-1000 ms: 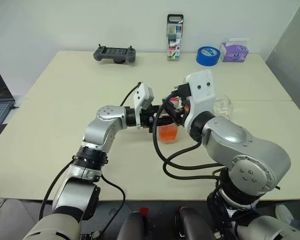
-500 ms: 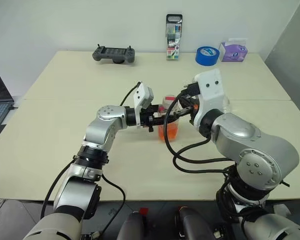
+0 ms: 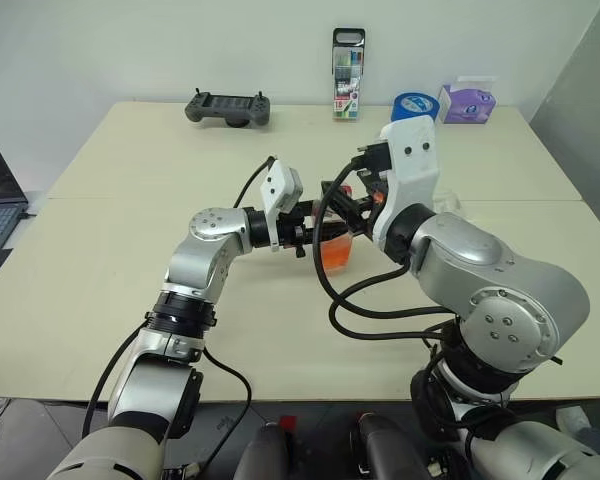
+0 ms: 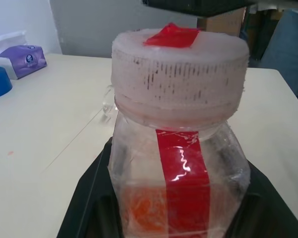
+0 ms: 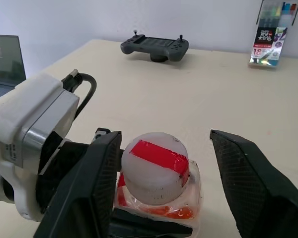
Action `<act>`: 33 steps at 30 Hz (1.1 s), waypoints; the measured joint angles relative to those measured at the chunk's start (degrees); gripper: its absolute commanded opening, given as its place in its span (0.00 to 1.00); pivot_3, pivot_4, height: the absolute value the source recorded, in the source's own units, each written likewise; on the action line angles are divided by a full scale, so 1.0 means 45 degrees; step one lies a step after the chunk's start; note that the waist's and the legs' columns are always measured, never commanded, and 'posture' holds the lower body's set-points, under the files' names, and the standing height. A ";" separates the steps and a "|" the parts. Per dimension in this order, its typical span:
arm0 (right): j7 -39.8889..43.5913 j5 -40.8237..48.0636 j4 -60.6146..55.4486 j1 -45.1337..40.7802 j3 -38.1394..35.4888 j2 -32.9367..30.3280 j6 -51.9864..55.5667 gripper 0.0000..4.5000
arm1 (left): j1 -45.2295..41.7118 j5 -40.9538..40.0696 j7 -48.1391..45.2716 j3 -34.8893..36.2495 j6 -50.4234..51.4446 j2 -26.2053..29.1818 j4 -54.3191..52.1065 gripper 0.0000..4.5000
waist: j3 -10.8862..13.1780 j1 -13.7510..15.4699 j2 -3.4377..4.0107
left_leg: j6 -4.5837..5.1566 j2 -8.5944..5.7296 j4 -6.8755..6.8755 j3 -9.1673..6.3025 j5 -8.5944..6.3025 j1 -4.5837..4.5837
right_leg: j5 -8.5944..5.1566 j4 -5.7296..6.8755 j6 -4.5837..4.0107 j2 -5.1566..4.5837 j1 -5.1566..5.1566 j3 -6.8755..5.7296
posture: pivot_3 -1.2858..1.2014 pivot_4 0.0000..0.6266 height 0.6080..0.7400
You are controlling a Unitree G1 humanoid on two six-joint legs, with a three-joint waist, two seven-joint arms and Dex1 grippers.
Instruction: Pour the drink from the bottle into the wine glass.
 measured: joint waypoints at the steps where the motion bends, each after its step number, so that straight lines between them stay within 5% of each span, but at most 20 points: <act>1: -0.0070 -0.0064 0.0088 0.0000 0.0010 0.0056 0.0000 0.68 | 0.0000 0.0002 0.0000 -0.0001 0.0000 -0.0016 0.0000 0.40 | 0.0000 0.0000 0.0000 | 0.0000 0.0001 -0.0001 -0.0003 0.0000 0.0000 | 0.0000 0.0002 0.0000 0.0000 0.0000 -0.0002 | 0.52 0.24 1.00; 18: -0.0325 -0.0358 0.0742 0.0065 0.0461 0.0117 0.0000 0.68 | 0.0005 0.0144 -0.0019 -0.0008 0.0002 -0.0123 0.0031 0.40 | 0.0000 -0.0062 0.0000 | 0.0000 0.0000 0.0000 -0.0001 0.0000 0.0000 | 0.0000 0.0001 0.0000 0.0001 0.0000 -0.0003 | 0.52 0.24 1.00; 23: -0.0392 -0.0371 0.0749 0.0058 0.0513 0.0120 0.0001 0.43 | 0.0004 0.0184 -0.0011 -0.0030 0.0001 -0.0187 0.0063 0.40 | 0.0000 -0.0061 0.0000 | 0.0000 0.0000 -0.0001 -0.0002 0.0000 -0.0001 | 0.0000 0.0001 0.0000 0.0001 0.0000 -0.0004 | 0.52 0.24 1.00; 26: -0.0313 -0.0360 0.0776 0.0044 0.0539 -0.0117 0.0001 0.41 | -0.0008 0.0203 -0.0019 -0.0031 -0.0027 -0.0205 0.0109 0.40 | 0.0000 -0.0062 0.0000 | 0.0000 -0.0001 0.0000 -0.0001 0.0000 -0.0001 | 0.0000 0.0001 0.0000 0.0001 0.0000 -0.0003 | 0.52 0.24 1.00; 29: 0.1640 0.0561 0.0814 0.0002 0.1136 -0.2652 -0.0420 0.41 | -0.0032 0.0194 -0.0091 -0.0114 -0.0117 -0.0378 0.0209 0.40 | 0.0000 -0.0012 0.0000 | 0.0001 -0.0025 0.0007 -0.0002 0.0000 -0.0004 | -0.0001 -0.0019 0.0003 0.0011 0.0016 -0.0016 | 0.52 0.24 1.00; 33: 0.6363 0.2090 0.1510 0.1540 0.0861 -0.6103 -0.3981 0.41 | -0.0022 0.0152 -0.0751 -0.0561 -0.0282 -0.0526 0.0187 0.40 | 0.0000 0.0032 -0.0004 | 0.0010 -0.0055 0.0005 0.0043 -0.0006 -0.0007 | -0.0008 -0.0044 0.0036 0.0001 0.0032 -0.0001 | 0.52 0.24 1.00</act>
